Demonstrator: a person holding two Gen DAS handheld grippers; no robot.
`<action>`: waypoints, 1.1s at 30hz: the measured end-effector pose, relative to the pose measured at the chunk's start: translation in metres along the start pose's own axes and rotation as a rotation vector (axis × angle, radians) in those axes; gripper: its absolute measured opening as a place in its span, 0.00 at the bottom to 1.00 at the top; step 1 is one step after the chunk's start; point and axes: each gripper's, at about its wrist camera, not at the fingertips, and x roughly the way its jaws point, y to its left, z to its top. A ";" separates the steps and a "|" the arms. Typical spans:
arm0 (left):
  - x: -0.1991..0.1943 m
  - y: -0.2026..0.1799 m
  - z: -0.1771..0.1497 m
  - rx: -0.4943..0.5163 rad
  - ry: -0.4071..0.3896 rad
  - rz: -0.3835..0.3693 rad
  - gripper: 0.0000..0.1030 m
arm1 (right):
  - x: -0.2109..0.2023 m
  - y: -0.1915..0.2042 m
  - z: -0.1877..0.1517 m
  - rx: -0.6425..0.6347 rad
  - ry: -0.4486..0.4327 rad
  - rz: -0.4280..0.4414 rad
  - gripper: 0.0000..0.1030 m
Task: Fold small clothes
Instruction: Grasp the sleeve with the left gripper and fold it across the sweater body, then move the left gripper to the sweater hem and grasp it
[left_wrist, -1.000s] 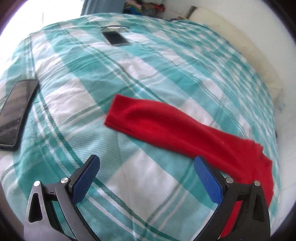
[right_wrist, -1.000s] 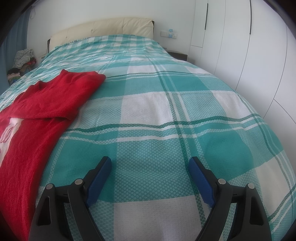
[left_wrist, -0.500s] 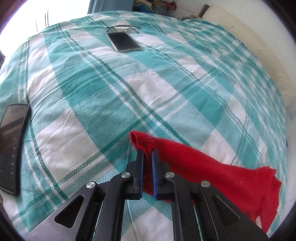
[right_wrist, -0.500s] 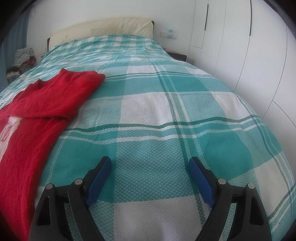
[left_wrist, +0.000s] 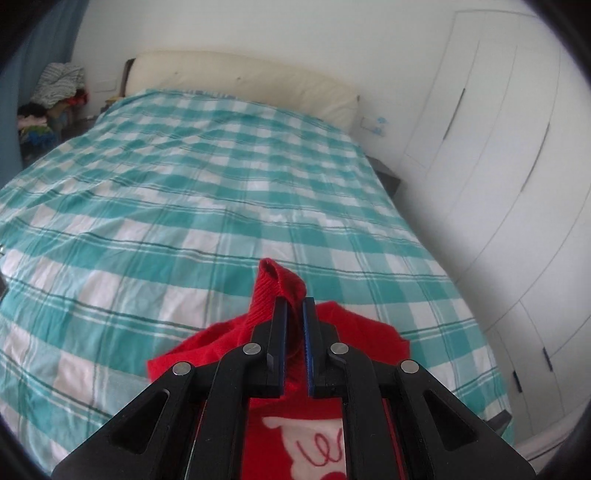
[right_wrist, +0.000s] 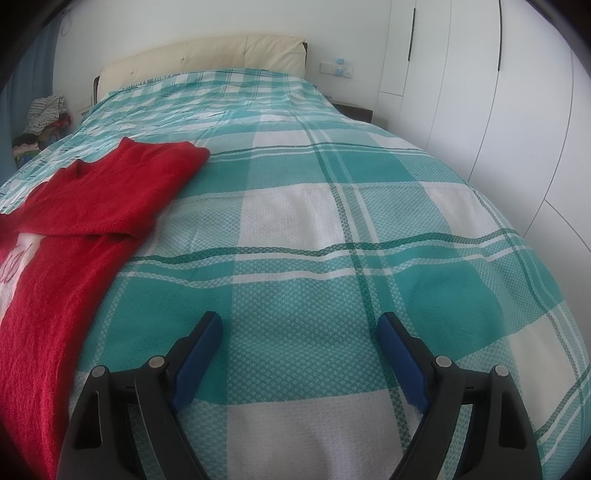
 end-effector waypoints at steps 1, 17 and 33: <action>0.014 -0.017 -0.003 0.024 0.019 -0.013 0.06 | 0.000 0.000 0.000 0.000 0.000 0.000 0.83; 0.050 -0.026 -0.130 0.070 0.320 0.016 0.86 | 0.001 -0.001 -0.001 0.009 -0.006 0.010 0.83; -0.032 0.090 -0.225 0.057 0.306 0.404 0.89 | 0.002 0.004 -0.002 -0.011 0.007 -0.012 0.83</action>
